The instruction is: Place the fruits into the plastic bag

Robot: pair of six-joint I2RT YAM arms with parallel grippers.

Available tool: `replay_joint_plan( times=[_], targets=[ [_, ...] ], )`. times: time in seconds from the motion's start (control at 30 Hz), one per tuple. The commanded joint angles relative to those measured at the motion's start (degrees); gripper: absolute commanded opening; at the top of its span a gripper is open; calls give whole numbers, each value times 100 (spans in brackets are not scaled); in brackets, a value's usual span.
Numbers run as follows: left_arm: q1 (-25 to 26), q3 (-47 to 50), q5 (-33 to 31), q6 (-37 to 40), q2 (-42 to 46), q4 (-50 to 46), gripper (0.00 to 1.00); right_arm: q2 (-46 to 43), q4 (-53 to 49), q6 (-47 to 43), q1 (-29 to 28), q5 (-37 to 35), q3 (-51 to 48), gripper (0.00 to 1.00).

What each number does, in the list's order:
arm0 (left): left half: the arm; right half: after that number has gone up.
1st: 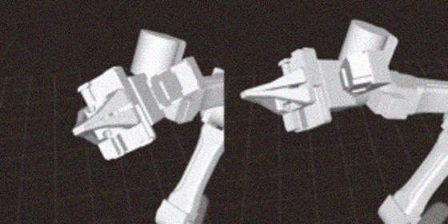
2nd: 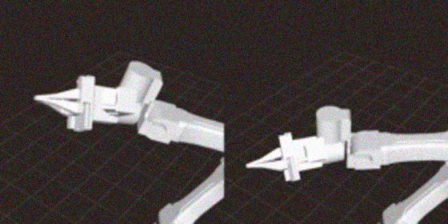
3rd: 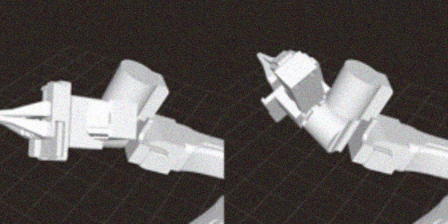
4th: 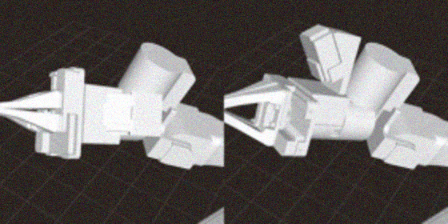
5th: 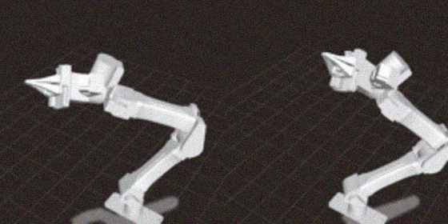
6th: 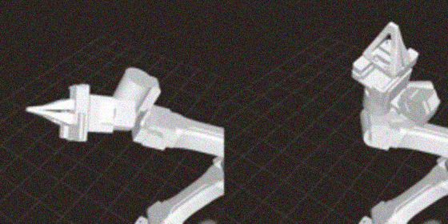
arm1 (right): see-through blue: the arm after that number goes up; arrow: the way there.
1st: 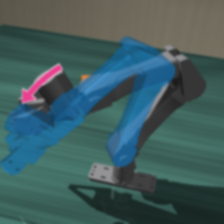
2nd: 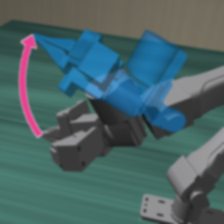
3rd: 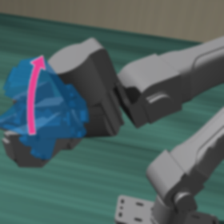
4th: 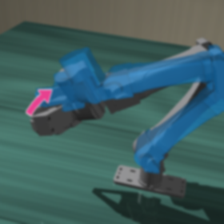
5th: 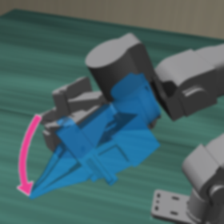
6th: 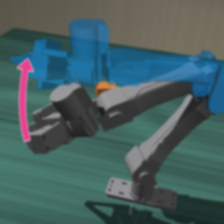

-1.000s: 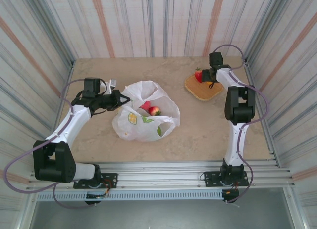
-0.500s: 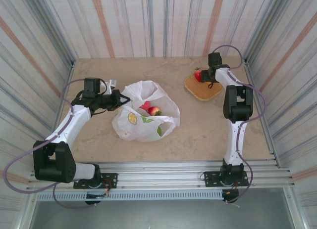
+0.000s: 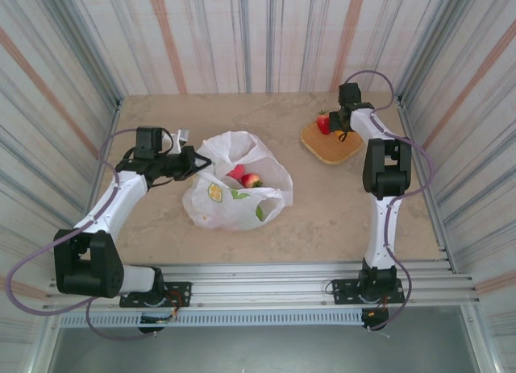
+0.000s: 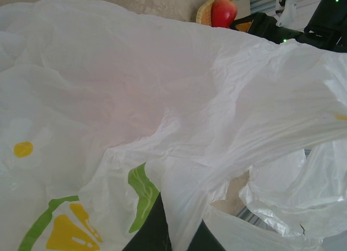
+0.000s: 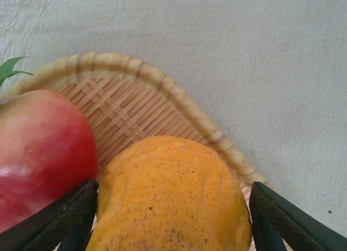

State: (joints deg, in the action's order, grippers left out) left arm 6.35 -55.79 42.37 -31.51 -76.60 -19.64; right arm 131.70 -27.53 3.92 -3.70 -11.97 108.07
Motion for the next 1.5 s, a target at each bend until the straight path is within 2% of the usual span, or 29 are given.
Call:
replay_joint_plan(
  times=[0.0, 0.47, 0.8, 0.9, 1.17, 1.37, 1.47],
  targets=[
    [-33, -27, 96, 109, -9, -58, 4, 93, -156, -110, 63, 48, 137, 76],
    [-46, -25, 105, 110, -10, -58, 4, 205, -191, -111, 106, 128, 154, 77],
    [-55, -33, 113, 110, -9, -60, 4, -94, -270, -67, 126, 189, 72, 69],
    [-55, -34, 122, 101, -6, -57, 4, -438, -241, -17, 131, 236, -14, 67],
    [-55, -24, 102, 101, 16, -56, 4, -1934, 281, 434, -34, 620, -1424, 64],
    [-63, -11, 103, 115, 30, -66, 4, -3420, 786, 936, -396, 1233, -2776, 62],
    [-64, -9, 100, 114, 30, -66, 4, -4108, 1032, 1226, -626, 1790, -3361, 61]
  ],
)
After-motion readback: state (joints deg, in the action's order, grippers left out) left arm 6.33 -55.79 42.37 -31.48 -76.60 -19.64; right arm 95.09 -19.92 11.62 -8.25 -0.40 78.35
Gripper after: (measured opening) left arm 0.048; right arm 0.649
